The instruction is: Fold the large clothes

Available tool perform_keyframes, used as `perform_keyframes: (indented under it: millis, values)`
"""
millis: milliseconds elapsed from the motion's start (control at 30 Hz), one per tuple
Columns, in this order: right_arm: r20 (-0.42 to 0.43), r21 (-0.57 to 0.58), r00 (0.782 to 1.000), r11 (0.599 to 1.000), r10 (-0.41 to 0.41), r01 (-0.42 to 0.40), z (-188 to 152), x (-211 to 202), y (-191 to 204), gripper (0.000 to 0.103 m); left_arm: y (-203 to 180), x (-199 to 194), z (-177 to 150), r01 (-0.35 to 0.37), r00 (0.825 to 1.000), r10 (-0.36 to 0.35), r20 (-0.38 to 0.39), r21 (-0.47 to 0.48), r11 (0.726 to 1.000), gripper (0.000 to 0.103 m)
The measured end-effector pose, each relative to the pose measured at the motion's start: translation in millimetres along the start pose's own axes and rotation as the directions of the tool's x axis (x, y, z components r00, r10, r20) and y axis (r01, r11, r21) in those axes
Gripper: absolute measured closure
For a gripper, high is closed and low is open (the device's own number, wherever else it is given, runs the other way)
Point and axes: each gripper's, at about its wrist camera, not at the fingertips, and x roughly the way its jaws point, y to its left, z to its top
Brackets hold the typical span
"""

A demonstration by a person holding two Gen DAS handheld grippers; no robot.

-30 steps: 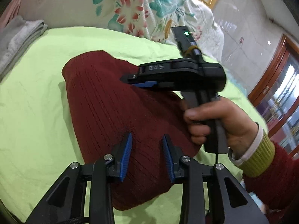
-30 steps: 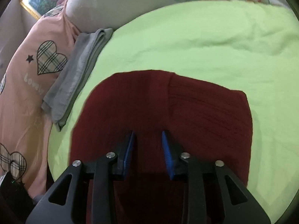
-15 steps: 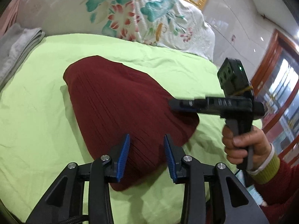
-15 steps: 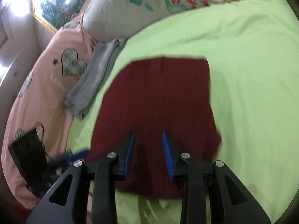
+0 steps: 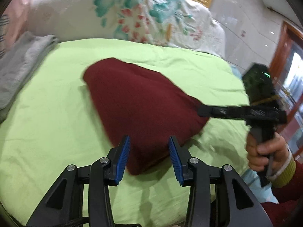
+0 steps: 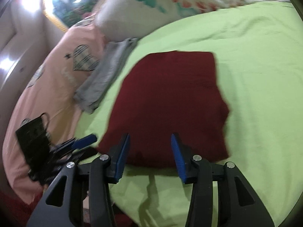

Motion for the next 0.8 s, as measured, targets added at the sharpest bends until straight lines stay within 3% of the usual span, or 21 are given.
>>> perform_keyframes:
  millis: [167,333,500,667,800]
  values:
    - [-0.102,-0.098,0.993,0.993,0.053,-0.063,-29.3,24.5,27.2,0.057,17.1,-15.6,5.5,0.009,0.999,-0.006,0.042,-0.07,0.997,0.061]
    - [-0.129,-0.15,0.992,0.988,0.01,-0.03,-48.7,68.1,43.6,0.066,2.7,-11.3,37.8,0.057,0.996,-0.057,0.072,0.001,0.998,0.06]
    - [-0.059,-0.254,0.998,0.966,0.029,-0.043,-46.5,82.0,63.3,0.063,-3.5,29.3,74.9,0.13,0.991,-0.129,-0.029,0.067,0.989,0.06]
    - [-0.024,-0.252,0.997,0.964,0.078,-0.081,-44.9,85.4,62.4,0.057,1.9,73.2,82.7,0.103,0.981,-0.08,-0.178,0.123,0.987,0.062]
    - [-0.041,-0.246,0.993,0.962,0.109,-0.116,-44.3,88.1,52.5,0.056,22.0,89.9,77.0,0.177,0.963,-0.16,-0.218,0.061,0.982,0.063]
